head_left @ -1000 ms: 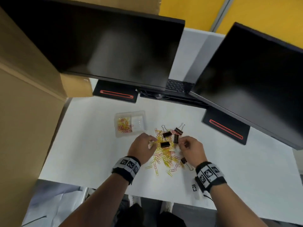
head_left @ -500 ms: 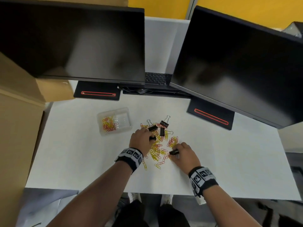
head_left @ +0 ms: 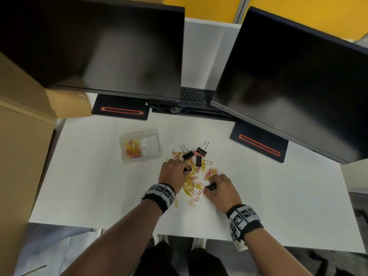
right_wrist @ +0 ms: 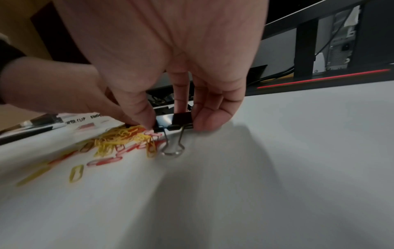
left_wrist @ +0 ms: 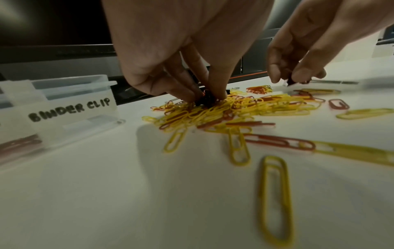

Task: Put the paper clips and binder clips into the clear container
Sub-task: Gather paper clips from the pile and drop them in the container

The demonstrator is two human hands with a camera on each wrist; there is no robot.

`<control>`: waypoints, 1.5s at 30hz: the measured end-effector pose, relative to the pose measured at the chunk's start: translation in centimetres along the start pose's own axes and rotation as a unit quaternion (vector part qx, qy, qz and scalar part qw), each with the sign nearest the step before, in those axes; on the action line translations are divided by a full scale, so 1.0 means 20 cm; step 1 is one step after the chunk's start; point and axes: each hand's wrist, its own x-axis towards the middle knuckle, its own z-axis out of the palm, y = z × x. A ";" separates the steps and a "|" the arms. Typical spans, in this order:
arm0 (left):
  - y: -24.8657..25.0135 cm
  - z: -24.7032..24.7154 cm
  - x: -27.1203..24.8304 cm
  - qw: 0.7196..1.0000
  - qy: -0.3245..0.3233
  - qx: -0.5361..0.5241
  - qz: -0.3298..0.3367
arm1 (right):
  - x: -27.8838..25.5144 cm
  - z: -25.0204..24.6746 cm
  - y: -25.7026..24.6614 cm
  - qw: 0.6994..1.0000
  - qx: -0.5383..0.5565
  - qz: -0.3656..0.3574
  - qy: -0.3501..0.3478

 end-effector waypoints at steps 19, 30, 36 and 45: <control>0.02 -0.22 -0.07 0.960 -0.008 -0.262 -0.096 | 0.24 -0.17 0.10 0.989 0.059 0.092 0.096; -0.39 -0.23 -0.20 0.986 0.026 -0.103 -0.132 | 0.19 -0.18 0.07 0.989 -0.045 0.087 0.111; -0.28 -0.17 -0.18 0.995 0.063 -0.068 -0.036 | 0.13 -0.10 -0.02 0.994 0.010 -0.067 0.084; -0.08 -0.03 -0.13 0.995 -0.099 -0.020 0.000 | 0.13 0.01 -0.07 0.995 -0.076 -0.046 0.044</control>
